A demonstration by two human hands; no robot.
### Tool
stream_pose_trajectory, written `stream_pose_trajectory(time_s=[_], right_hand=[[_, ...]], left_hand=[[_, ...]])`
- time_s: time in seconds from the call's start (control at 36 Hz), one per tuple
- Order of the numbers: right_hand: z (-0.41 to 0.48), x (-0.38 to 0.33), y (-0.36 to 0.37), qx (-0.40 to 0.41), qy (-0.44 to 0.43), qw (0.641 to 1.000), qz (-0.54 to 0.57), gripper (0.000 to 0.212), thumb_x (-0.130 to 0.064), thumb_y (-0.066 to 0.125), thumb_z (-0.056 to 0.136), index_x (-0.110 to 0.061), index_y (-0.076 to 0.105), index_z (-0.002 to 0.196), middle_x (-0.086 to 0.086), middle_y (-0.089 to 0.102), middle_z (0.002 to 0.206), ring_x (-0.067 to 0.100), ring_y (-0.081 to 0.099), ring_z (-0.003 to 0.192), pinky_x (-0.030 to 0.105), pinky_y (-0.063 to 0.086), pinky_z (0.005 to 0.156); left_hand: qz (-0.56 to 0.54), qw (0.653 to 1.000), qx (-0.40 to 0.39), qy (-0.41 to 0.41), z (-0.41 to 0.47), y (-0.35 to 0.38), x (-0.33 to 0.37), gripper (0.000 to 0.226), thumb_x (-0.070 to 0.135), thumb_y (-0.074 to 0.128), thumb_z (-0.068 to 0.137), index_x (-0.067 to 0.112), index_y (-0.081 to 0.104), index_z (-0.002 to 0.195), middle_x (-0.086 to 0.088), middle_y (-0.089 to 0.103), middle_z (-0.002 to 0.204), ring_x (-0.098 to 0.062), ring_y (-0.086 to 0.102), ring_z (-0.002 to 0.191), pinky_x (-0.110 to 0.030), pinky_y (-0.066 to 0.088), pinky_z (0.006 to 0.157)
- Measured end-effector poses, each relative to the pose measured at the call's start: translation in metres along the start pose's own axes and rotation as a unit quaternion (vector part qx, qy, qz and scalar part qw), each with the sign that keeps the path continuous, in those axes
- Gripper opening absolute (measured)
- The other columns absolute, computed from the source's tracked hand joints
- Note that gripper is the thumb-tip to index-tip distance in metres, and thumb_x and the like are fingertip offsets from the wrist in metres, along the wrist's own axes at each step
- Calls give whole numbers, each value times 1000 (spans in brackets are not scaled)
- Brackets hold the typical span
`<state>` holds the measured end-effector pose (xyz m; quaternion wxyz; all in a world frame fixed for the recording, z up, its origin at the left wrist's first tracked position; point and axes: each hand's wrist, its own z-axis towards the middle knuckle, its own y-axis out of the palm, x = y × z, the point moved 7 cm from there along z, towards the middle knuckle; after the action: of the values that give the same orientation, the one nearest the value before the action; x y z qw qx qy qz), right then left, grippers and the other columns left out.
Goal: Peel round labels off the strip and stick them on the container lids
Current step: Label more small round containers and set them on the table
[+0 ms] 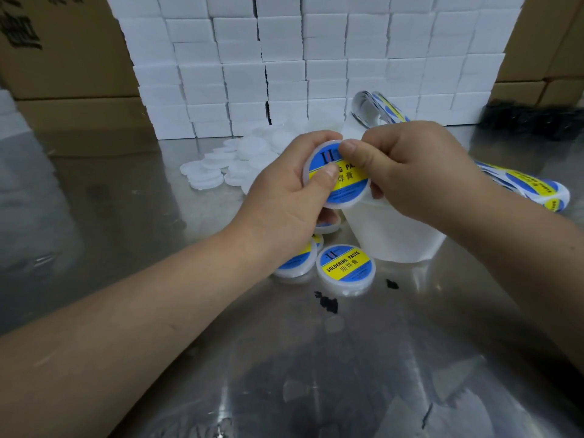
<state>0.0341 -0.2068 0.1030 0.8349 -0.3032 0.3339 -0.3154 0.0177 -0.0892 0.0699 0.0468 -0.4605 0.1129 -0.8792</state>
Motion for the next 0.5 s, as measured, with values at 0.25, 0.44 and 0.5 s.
stream_pose_trajectory(time_s=[0.25, 0.44, 0.5], right_hand=[[1, 15, 4, -19, 68, 994, -86, 50, -53, 26, 91, -16, 60, 87, 2, 66, 89, 23, 55, 87, 35, 42, 73], [0, 27, 16, -66, 95, 975, -190, 36, -54, 39, 87, -27, 62, 92, -5, 63, 98, 17, 47, 83, 29, 27, 58], [0, 27, 17, -73, 96, 972, -202, 36, -56, 40, 85, -28, 62, 91, -6, 63, 97, 17, 48, 83, 29, 28, 58]], left_hand=[[91, 986, 115, -77, 12, -29, -26, 29, 26, 41, 96, 38, 59, 77, 19, 64, 78, -8, 61, 84, -20, 48, 72], [176, 963, 45, -198, 16, -34, -55, 40, 36, 28, 98, 32, 68, 94, 15, 65, 96, -12, 56, 97, -23, 39, 75], [204, 956, 21, -211, 19, -34, -59, 42, 31, 22, 100, 27, 58, 121, 13, 52, 125, -18, 37, 123, -21, 28, 83]])
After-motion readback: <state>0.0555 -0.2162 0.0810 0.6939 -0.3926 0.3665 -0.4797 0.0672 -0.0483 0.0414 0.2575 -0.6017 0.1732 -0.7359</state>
